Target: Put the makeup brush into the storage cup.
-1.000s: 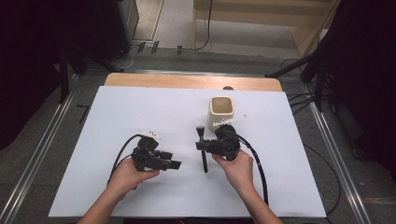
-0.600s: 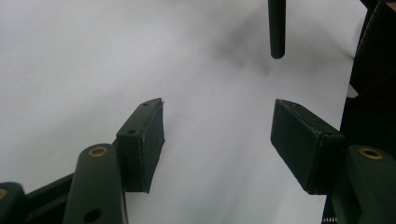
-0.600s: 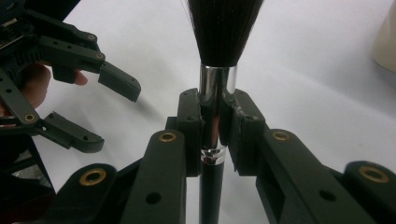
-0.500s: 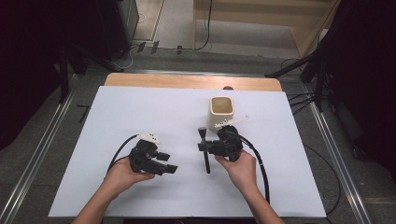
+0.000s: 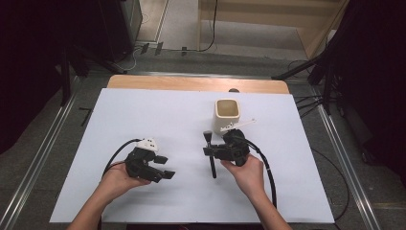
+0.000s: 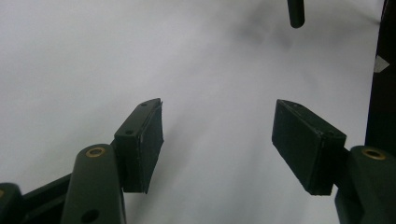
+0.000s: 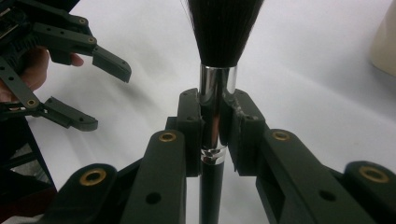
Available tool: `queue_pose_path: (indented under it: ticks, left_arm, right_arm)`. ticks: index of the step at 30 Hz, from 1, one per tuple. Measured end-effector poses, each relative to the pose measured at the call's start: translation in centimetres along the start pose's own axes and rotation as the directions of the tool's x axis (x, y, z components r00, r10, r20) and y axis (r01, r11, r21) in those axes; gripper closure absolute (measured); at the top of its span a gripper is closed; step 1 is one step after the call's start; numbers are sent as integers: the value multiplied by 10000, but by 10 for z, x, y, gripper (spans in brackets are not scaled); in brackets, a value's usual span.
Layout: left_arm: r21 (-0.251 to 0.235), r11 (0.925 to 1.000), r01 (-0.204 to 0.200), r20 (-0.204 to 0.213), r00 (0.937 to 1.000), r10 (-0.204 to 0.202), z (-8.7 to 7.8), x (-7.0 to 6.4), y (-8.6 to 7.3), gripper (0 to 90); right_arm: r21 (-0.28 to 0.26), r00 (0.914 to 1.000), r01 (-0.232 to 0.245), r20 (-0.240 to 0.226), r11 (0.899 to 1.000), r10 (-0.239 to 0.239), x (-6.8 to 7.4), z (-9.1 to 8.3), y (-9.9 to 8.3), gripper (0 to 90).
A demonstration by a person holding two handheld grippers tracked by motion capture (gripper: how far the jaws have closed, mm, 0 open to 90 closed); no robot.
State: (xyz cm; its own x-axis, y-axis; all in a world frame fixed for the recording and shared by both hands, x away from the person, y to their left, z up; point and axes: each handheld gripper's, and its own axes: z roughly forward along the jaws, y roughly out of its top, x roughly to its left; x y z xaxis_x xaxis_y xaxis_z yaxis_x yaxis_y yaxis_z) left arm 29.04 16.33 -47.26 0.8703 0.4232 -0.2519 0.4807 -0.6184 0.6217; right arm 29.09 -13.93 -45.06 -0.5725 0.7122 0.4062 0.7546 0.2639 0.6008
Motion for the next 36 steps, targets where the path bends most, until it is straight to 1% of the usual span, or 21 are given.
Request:
queue_pose_path:
  ticks: [4, 8, 14, 19, 24, 25, 28, 29, 31, 36]
  left_arm:
    - [-89, 9997, -242, -162, 9996, 241, -2, 0, -2, 340]
    - [-171, 9993, -320, -270, 9991, 316, -5, 0, -5, 339]
    - [-82, 9995, -293, -459, 9985, 289, -9, 2, -9, 339]
    - [-109, 9996, -263, -484, 9985, 258, -10, 3, -11, 339]
    - [-179, 9996, -202, -513, 9985, 193, -12, 5, -13, 338]
    - [-108, 9997, -222, -553, 9982, 215, -13, 5, -13, 338]
    - [-141, 9998, -141, -564, 9983, 133, -15, 7, -14, 338]
    - [-229, 9997, -119, -541, 9985, 107, -15, 7, -15, 338]
    - [-192, 9998, -93, -547, 9985, 82, -16, 8, -16, 338]
    - [-192, 9998, -89, -579, 9983, 78, -17, 9, -18, 338]
  right_arm:
    - [-45, 10000, 0, 40, 10000, 0, -1, -3, 0, 781]
    - [-110, 10000, -14, 75, 9999, 15, -2, -6, 1, 782]
    - [-276, 9999, -53, 159, 9996, 57, -5, -12, 2, 782]
    - [-432, 9997, -129, 208, 9990, 138, -7, -18, 4, 782]
    - [-604, 9997, -102, 227, 9981, 116, -9, -23, 5, 782]
    - [-645, 9996, -151, 214, 9978, 165, -10, -24, 5, 781]
    - [-772, 9995, -137, 271, 9969, 158, -12, -27, 7, 781]
    - [-793, 9994, -142, 296, 9968, 166, -12, -29, 7, 782]
    - [-874, 9993, -149, 325, 9961, 178, -12, -31, 8, 781]
    - [-1007, 9992, -38, 385, 9949, 77, -13, -34, 11, 781]
